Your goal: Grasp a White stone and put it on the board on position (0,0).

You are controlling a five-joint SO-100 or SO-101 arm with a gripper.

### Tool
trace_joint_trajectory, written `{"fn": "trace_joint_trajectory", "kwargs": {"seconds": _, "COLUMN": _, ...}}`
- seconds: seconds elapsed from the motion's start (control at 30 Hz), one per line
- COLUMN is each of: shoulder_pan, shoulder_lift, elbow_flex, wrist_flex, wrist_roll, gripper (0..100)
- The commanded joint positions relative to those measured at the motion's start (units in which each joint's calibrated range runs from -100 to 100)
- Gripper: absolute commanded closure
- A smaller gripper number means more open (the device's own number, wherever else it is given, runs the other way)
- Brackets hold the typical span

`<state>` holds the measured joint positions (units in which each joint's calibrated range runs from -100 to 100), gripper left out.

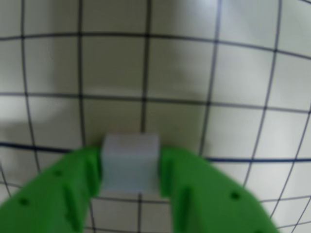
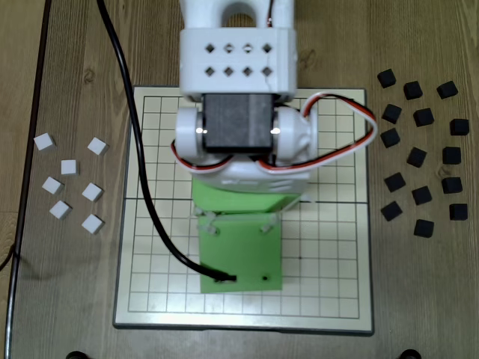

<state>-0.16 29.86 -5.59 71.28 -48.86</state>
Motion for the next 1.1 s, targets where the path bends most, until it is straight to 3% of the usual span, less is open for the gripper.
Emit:
{"fn": "trace_joint_trajectory", "kwargs": {"seconds": 0.0, "shoulder_pan": 0.03, "shoulder_lift": -5.40, "elbow_flex": -0.02, "wrist_flex": 0.53, "wrist_roll": 0.10, "gripper": 88}}
{"fn": "trace_joint_trajectory", "kwargs": {"seconds": 1.07, "shoulder_pan": -0.34, "shoulder_lift": -5.32, "elbow_flex": -6.49, "wrist_flex": 2.51, "wrist_roll": 0.83, "gripper": 88}}
